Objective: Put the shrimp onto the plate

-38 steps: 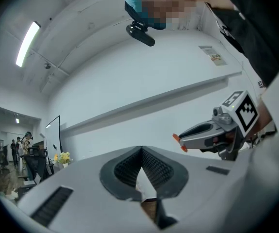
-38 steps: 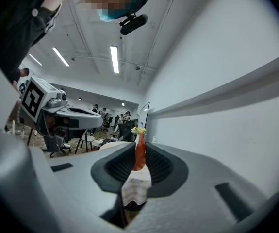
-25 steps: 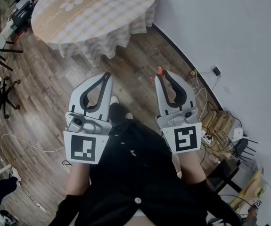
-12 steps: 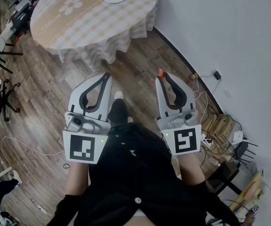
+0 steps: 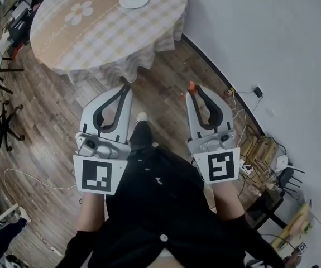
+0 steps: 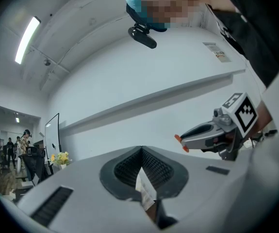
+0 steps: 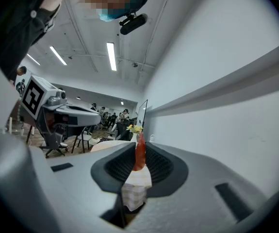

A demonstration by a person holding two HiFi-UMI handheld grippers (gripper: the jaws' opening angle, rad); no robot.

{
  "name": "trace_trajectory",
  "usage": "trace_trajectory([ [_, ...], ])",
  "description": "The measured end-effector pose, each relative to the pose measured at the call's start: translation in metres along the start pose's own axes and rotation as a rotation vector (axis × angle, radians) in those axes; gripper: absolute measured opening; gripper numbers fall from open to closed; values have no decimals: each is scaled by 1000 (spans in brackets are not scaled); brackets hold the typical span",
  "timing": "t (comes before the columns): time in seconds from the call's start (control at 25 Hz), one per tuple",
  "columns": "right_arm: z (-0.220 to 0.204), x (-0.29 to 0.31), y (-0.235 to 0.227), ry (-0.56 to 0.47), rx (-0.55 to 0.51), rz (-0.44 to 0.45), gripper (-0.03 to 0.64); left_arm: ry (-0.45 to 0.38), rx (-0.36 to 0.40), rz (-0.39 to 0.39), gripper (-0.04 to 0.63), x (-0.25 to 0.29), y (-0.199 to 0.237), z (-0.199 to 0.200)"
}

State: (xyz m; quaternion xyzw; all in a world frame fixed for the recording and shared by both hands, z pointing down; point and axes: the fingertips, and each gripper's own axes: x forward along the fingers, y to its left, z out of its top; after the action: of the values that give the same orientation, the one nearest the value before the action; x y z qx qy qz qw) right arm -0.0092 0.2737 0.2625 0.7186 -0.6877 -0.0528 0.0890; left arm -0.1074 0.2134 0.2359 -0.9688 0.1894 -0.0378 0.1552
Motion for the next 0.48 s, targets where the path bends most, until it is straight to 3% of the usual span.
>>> trace_trajectory([
  [0.48,8,71,-14,15,-30,-20,46,-30,-19,-37,2,52,56,-15],
])
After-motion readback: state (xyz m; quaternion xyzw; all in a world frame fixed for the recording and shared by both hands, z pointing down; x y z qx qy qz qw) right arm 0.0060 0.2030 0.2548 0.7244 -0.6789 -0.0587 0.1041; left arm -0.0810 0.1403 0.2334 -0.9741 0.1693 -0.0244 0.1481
